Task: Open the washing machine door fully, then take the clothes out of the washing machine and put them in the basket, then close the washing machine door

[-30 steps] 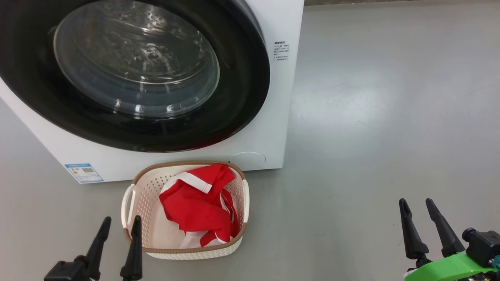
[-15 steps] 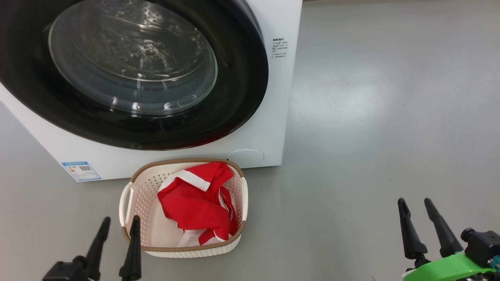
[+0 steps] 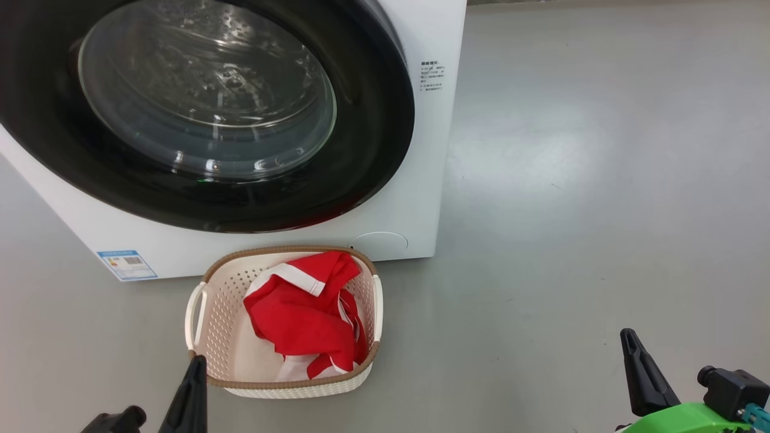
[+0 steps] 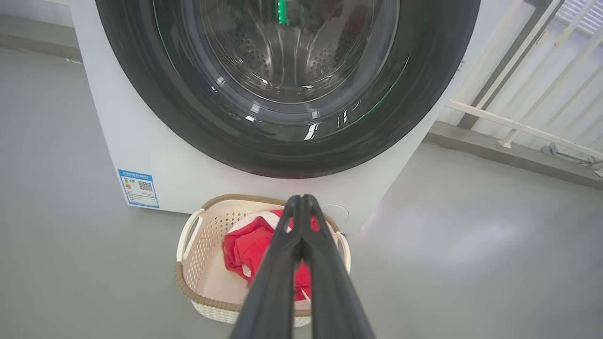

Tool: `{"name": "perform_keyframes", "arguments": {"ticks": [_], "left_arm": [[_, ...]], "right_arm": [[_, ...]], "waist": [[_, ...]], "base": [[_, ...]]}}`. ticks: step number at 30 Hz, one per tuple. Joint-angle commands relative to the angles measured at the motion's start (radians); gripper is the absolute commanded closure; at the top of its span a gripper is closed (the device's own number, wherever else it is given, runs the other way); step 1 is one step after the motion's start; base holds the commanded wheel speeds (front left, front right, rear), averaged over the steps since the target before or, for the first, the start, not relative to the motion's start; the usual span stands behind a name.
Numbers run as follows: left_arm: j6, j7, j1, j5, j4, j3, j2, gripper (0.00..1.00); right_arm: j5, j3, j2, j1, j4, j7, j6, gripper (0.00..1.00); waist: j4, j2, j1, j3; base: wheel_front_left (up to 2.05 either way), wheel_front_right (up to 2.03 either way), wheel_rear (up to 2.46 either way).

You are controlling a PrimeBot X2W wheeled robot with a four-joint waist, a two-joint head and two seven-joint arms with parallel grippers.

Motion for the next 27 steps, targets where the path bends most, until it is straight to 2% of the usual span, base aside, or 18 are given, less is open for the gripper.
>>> {"name": "perform_keyframes", "arguments": {"ticks": [1,27], "left_arm": [[0.0,0.009,-0.006,-0.037,-0.025,0.007,0.009,1.0],[-0.002,0.085,-0.028,-0.308,-0.033,0.025,0.008,1.0]], "right_arm": [[0.033,-0.002,-0.009,-0.009,-0.026,0.007,0.0,1.0],[0.276,-0.012,-0.01,-0.042,-0.039,0.079,0.0,1.0]], "waist": [[0.001,0.0,0.0006,-0.001],[0.011,0.0,-0.0003,-0.015]], "base": [[0.0,0.0,0.0],[0.0,0.0,0.0]]}}
